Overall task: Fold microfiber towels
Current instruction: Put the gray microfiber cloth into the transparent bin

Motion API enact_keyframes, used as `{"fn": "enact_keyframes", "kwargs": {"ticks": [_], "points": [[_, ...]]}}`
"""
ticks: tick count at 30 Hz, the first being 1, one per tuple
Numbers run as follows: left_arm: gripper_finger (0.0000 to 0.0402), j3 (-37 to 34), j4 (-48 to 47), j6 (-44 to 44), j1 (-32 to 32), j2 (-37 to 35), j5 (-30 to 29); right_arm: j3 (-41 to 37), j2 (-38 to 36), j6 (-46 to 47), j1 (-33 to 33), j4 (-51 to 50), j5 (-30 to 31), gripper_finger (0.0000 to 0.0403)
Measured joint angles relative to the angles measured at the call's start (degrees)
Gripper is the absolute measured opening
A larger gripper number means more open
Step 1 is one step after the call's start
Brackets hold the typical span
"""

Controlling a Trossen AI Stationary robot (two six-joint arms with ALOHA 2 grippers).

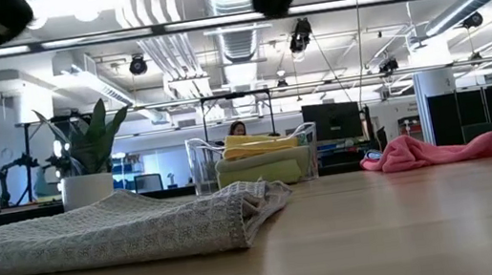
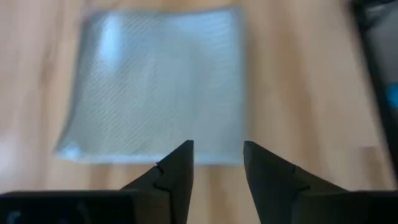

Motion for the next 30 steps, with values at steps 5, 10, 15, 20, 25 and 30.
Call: {"fn": "enact_keyframes", "kwargs": {"ticks": [5,10,15,20,25,30], "points": [[0.0125,0.1,8.5,4.5,-6.0,5.2,-3.2,-0.5,2.7,-0.1,4.4,4.0,0.5,0.0102],[0.0125,1.5,9.0,4.2,-7.0,11.9,-1.3,-0.6,5.2,-3.4,6.0,10.9,-0.3,0.0112],[0.0125,3.2,9.0,4.2,-7.0,16.7,-0.2,-0.6,7.1,-8.4,6.3,16.2,0.0,0.013],[0.0125,4.3,8.6,4.2,-6.8,19.2,-1.2,-0.6,9.3,-15.6,6.2,19.6,0.2,0.0156],[0.0125,4.3,8.5,4.2,-6.4,20.5,-4.2,-1.4,9.7,-17.9,5.7,20.8,3.8,0.0181],[0.0125,4.1,7.4,4.2,-5.3,21.4,-6.6,-3.0,9.7,-18.1,3.9,22.3,4.7,0.0189]]}}
